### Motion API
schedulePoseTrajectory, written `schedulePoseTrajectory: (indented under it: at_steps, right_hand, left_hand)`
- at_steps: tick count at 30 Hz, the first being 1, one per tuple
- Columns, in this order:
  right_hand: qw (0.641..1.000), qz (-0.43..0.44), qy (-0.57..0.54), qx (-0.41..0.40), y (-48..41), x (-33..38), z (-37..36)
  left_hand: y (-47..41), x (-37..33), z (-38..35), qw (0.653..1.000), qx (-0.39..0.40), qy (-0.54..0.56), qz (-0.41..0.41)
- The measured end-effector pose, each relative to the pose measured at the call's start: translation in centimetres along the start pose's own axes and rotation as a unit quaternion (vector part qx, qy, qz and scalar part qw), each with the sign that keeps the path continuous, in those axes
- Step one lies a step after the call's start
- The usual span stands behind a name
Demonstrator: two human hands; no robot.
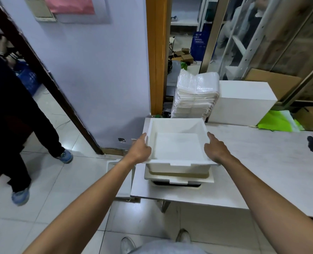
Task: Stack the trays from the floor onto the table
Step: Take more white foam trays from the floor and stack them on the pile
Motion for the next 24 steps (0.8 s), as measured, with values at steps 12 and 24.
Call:
schedulePoseTrajectory:
  at_steps: [12, 24]
  right_hand:
    - [0.999, -0.024, 0.018, 0.012, -0.1, -2.5, -1.9]
    - [0.997, -0.002, 0.071, -0.015, -0.5, -2.7, -2.1]
  left_hand:
    - [0.1, 0.4, -0.7, 0.986, -0.028, -0.161, -0.023]
    - [-0.4, 0.9, -2.9, 0.965, 0.044, -0.26, -0.002]
Point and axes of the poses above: each hand's wrist, its own y-axis away from the middle knuckle, its own z-axis out of the back of the hand, x = y × z, the point moved 10 cm from there along -y, towards the middle knuckle, and after that the axes turned 13 degrees about -y, right-handed, at the moved point
